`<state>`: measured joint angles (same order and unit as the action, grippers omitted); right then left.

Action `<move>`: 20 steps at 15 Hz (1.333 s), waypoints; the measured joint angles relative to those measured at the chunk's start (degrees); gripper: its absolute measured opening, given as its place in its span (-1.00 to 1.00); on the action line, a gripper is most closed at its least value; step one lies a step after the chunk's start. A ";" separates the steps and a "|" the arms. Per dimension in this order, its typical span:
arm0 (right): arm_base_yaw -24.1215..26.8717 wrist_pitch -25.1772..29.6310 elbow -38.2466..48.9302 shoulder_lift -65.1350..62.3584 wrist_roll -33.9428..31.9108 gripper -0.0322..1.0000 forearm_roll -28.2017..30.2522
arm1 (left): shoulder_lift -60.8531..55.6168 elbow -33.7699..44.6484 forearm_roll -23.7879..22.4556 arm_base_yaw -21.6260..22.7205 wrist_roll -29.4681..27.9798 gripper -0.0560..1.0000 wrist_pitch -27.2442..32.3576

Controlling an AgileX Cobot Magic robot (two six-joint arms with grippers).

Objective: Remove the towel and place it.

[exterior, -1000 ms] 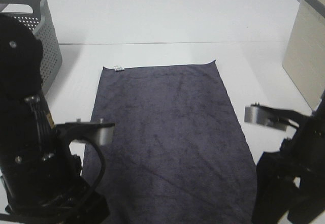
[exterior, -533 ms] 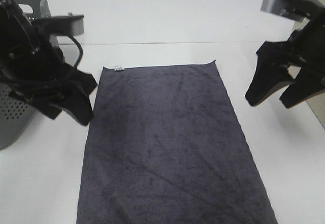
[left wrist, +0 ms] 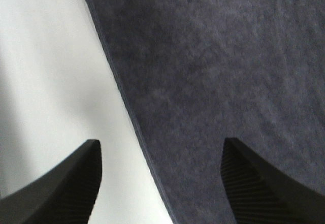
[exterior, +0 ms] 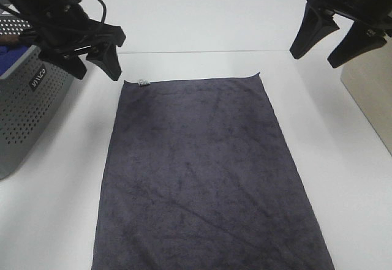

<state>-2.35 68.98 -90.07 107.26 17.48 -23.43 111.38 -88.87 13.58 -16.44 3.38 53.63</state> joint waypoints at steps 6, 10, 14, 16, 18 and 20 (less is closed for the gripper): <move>0.00 0.40 -25.95 23.89 0.74 0.66 -0.17 | 20.28 -23.20 -0.34 1.60 -1.15 0.42 4.53; 0.00 0.40 -38.67 35.52 1.03 0.66 -0.06 | 29.85 -33.29 -0.23 4.81 -1.72 0.52 7.73; 0.11 0.46 -46.35 42.97 2.18 0.66 -0.34 | 35.12 -37.87 1.72 7.10 -1.32 0.52 7.73; 0.11 0.46 -48.24 45.15 2.23 0.66 -0.97 | 36.78 -38.62 2.46 7.45 -0.23 0.52 7.22; 0.11 0.46 -50.08 47.73 2.18 0.66 -1.55 | 37.24 -38.90 3.09 7.45 0.63 0.52 6.36; 0.11 0.46 -50.71 48.19 0.23 0.66 -1.72 | 37.41 -39.08 2.81 7.45 0.69 0.52 4.35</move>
<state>-2.23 69.44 -140.78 155.44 17.70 -25.15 148.80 -127.94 16.39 -9.00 4.07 57.98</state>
